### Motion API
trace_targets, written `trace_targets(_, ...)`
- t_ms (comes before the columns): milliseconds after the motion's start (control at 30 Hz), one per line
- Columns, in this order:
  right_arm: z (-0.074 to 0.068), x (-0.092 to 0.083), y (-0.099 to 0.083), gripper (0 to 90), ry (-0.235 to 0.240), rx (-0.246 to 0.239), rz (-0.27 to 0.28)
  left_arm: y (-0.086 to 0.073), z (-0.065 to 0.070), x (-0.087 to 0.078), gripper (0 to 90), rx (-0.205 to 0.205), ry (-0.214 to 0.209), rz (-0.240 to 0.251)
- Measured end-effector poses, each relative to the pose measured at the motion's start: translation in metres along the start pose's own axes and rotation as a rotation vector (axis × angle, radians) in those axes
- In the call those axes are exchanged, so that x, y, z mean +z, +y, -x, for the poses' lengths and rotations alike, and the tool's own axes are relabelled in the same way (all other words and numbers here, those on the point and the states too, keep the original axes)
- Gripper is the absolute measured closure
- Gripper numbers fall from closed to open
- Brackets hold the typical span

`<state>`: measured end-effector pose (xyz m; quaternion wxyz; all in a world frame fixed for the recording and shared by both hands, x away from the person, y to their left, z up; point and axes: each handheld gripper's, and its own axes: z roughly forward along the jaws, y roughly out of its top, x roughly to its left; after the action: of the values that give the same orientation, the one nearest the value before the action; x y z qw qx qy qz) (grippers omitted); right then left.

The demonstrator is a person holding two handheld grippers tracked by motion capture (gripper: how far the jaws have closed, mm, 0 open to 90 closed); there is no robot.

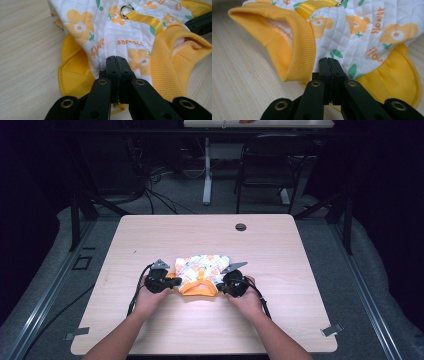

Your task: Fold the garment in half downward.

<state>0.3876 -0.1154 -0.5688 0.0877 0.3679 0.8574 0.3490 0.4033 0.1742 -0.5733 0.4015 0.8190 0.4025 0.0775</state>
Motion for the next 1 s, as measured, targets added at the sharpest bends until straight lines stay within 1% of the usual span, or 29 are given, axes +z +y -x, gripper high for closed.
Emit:
trace_targets(67,-0.001,-0.003,0.002,89.8,-0.001,-0.001,-0.002,0.001,0.001,-0.002,89.3,0.001,-0.002,0.005)
trace_targets(133,-0.003,-0.007,0.005,89.8,0.001,-0.006,0.019,0.003,0.002,-0.006,89.3,-0.002,-0.004,0.016)
trace_targets(167,-0.003,-0.01,0.007,89.7,0.005,-0.014,0.025,0.004,0.002,-0.009,89.2,0.001,-0.003,0.013)
trace_targets(233,-0.005,-0.016,0.011,89.7,0.006,-0.017,0.048,0.008,0.004,-0.015,88.7,0.016,-0.003,0.024)
trace_targets(267,-0.007,-0.019,0.013,89.6,0.007,-0.019,0.053,0.009,0.005,-0.018,88.4,0.012,-0.003,0.032)
trace_targets(333,-0.01,-0.025,0.016,89.3,0.004,-0.03,0.068,0.013,0.008,-0.025,87.4,0.022,-0.009,0.051)
trace_targets(367,-0.011,-0.029,0.018,88.8,0.005,-0.035,0.08,0.015,0.011,-0.033,86.5,0.044,-0.012,0.061)
trace_targets(400,-0.011,-0.029,0.018,88.8,0.005,-0.035,0.08,0.015,0.011,-0.033,84.7,0.044,-0.012,0.061)
trace_targets(433,-0.014,-0.036,0.02,87.2,0.011,-0.043,0.09,0.016,0.013,-0.036,84.7,0.05,-0.011,0.061)
trace_targets(500,-0.018,-0.041,0.02,85.0,0.012,-0.05,0.098,0.016,0.016,-0.043,82.2,0.052,-0.017,0.075)
trace_targets(533,-0.02,-0.044,0.02,84.0,0.013,-0.057,0.096,0.016,0.017,-0.047,80.1,0.049,-0.018,0.086)
trace_targets(567,-0.021,-0.047,0.02,83.1,0.012,-0.063,0.096,0.015,0.018,-0.05,77.3,0.055,-0.018,0.089)
trace_targets(600,-0.023,-0.049,0.019,81.8,0.011,-0.068,0.1,0.014,0.02,-0.054,75.1,0.052,-0.018,0.093)
trace_targets(667,-0.026,-0.055,0.016,78.7,0.011,-0.077,0.1,0.012,0.022,-0.06,70.8,0.062,-0.017,0.096)
trace_targets(733,-0.027,-0.061,0.011,77.9,0.009,-0.086,0.097,0.008,0.024,-0.065,68.0,0.065,-0.007,0.099)
trace_targets(833,-0.028,-0.068,0.002,75.0,0.005,-0.085,0.099,-0.001,0.026,-0.07,63.9,0.065,-0.004,0.103)
trace_targets(900,-0.029,-0.073,-0.005,72.1,-0.003,-0.083,0.106,-0.008,0.027,-0.073,62.2,0.054,-0.01,0.106)
trace_targets(1000,-0.028,-0.08,-0.015,69.2,0.004,-0.064,0.112,-0.018,0.029,-0.078,59.8,0.062,-0.002,0.102)
